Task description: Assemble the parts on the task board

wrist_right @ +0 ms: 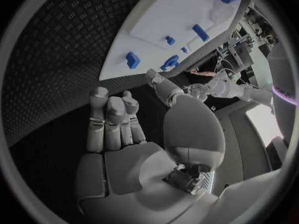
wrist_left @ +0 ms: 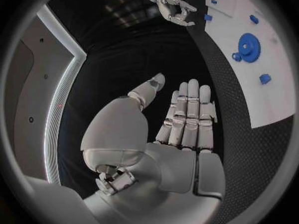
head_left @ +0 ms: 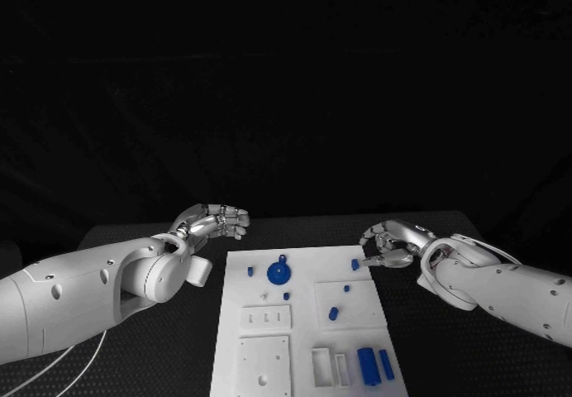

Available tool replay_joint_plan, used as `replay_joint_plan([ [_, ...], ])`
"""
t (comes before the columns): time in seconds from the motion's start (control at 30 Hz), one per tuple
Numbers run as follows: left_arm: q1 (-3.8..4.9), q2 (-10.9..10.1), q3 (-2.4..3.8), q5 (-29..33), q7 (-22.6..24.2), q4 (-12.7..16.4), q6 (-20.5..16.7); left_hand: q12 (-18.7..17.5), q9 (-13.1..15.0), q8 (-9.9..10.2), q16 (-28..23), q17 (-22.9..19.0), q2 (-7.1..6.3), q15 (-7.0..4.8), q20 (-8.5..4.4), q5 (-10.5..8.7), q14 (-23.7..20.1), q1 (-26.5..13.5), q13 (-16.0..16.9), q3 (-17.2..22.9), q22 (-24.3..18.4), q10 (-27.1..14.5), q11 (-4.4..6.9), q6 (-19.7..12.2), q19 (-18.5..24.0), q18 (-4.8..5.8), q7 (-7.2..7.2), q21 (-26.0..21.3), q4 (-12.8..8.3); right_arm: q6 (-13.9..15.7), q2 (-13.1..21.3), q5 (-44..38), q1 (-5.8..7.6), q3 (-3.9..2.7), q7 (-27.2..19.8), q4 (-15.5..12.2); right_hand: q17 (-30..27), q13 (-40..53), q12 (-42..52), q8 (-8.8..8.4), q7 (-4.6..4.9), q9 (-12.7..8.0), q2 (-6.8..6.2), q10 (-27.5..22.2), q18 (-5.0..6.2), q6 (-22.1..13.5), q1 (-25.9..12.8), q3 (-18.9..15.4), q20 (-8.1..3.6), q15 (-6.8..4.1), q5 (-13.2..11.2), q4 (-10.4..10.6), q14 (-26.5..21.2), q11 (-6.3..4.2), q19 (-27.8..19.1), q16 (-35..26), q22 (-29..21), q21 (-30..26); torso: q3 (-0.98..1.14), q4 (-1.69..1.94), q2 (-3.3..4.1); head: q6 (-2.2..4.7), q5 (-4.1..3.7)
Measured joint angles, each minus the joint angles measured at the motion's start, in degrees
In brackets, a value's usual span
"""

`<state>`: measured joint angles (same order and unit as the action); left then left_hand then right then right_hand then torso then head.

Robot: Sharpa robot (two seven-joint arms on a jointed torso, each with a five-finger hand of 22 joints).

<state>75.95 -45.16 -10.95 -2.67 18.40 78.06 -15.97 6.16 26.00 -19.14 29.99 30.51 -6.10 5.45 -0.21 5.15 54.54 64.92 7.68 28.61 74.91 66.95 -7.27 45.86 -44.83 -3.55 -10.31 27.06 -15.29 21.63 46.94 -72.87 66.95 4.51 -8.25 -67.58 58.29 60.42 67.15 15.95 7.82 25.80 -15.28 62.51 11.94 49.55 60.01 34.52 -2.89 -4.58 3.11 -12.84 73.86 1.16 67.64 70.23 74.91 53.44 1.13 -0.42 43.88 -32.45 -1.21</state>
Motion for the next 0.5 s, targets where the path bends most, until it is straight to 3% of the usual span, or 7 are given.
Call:
replay_joint_plan([
  [0.43, -0.07, -0.03, -0.01, -0.23, 0.05, 0.06, 0.39, -0.35, -0.01, 0.00, 0.00, 0.05, 0.00, 0.00, 0.00, 0.00, 0.00, 0.00, -0.01, 0.17, -0.01, -0.21, -0.21, 0.00, 0.00, 0.04, 0.00, 0.00, -0.17, -0.73, -2.35, -0.65, -1.87, 0.03, -1.55, 3.53, 0.06, 0.00, 0.00, -0.21, 0.16, -0.19, 0.42, -0.63, 0.00, -0.19, 1.47, -0.28, 0.41, 0.06, 0.00, -0.28, -0.47, 0.12, -0.44, -0.23, 0.00, -0.21, -0.15, 0.31, 0.15, -0.50, -0.10],
  [0.5, -0.07, -0.04, -0.01, -0.25, 0.05, 0.09, 0.43, -0.35, -0.01, 0.00, 0.00, 0.04, 0.00, 0.00, 0.00, 0.00, 0.00, 0.00, -0.01, 0.17, -0.01, -0.21, -0.21, 0.00, 0.00, 0.05, 0.00, 0.00, -0.17, -0.79, -2.70, -0.72, -2.11, 0.03, -1.64, 3.94, 0.06, -0.01, 0.00, -0.21, 0.15, -0.19, 0.97, -0.67, 0.00, -0.20, 2.03, -0.25, 0.41, 0.06, 0.00, -0.31, -0.47, 0.08, -0.44, -0.23, 0.00, -0.21, -0.15, 0.36, 0.20, -0.56, -0.10],
])
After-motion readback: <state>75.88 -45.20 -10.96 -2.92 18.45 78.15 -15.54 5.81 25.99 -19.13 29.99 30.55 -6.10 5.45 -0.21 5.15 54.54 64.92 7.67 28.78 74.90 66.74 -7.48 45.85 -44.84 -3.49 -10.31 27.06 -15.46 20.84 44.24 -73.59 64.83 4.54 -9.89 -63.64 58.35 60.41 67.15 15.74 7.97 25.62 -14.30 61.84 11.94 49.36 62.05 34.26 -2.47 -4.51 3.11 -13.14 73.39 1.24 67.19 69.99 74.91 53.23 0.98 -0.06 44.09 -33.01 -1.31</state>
